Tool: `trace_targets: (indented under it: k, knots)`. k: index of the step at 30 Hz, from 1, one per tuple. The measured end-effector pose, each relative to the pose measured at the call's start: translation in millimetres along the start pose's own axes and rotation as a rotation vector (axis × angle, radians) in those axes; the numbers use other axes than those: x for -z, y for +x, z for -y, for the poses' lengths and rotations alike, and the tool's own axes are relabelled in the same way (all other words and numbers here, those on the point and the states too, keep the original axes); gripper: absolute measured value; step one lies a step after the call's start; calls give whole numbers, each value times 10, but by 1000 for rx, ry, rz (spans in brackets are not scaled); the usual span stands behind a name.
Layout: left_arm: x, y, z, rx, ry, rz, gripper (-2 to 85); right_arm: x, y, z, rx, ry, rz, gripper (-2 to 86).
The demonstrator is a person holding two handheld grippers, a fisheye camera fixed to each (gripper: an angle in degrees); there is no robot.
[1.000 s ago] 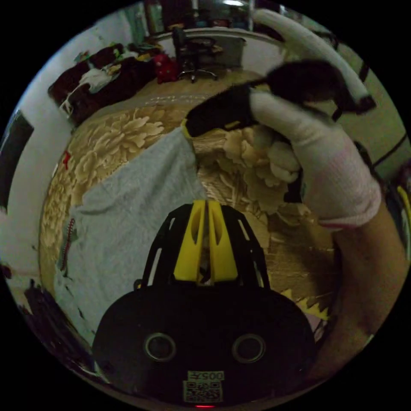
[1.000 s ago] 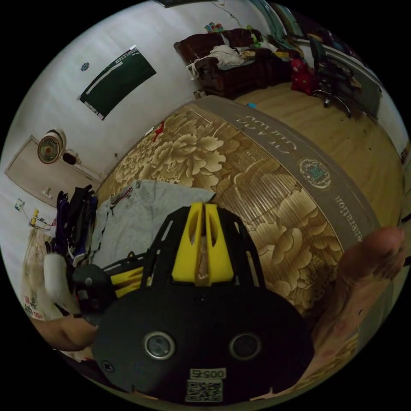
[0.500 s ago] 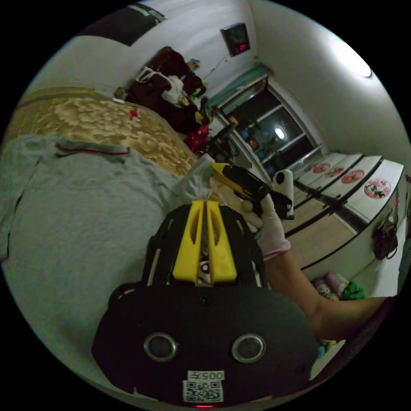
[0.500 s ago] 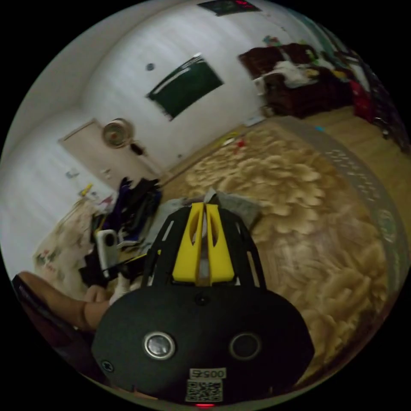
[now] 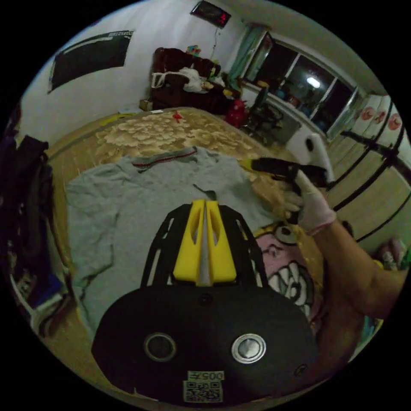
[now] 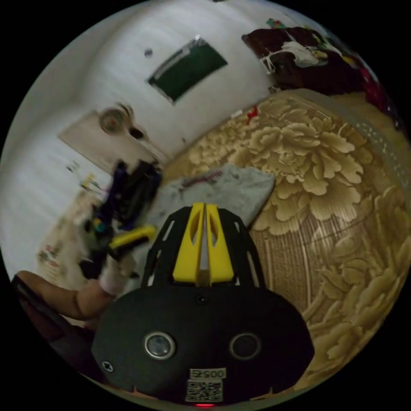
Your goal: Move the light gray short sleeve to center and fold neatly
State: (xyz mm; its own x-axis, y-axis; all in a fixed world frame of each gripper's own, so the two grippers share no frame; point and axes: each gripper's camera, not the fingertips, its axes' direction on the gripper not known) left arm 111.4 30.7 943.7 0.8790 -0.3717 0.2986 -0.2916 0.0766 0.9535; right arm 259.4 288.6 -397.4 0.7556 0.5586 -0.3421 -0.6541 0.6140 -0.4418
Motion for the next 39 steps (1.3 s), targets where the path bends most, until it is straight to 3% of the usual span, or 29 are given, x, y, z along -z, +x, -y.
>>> trace_targets:
  k: [4, 6, 11, 18, 25, 31, 35, 39]
  knots:
    - [338, -374, -75, 25, 49, 203, -4, -433, -201, -100, 69, -136, -165, -9]
    - [406, -649, -115, 26, -41, 298, -5, -613, -288, -168, 120, -185, -285, -9]
    - [344, -1079, -263, 44, -231, 289, -5, -845, -460, -298, 201, -196, -394, -10]
    - [624, -1141, -383, 18, -177, 379, -6, -1099, -393, -275, 189, -167, -452, -10]
    - [1434, -1232, -850, 47, -132, 239, -5, -919, -183, -512, -31, -121, -158, -10]
    - [2828, -850, -1959, -254, -50, 135, 2, -320, -606, -1489, -6, -135, -119, -9]
    - [3494, -760, -2854, -416, -204, 168, 26, -117, -789, -2383, -48, -257, -205, -3]
    - [4064, -910, -3533, -360, -335, 104, 57, -59, -768, -3042, -170, -350, -245, 33]
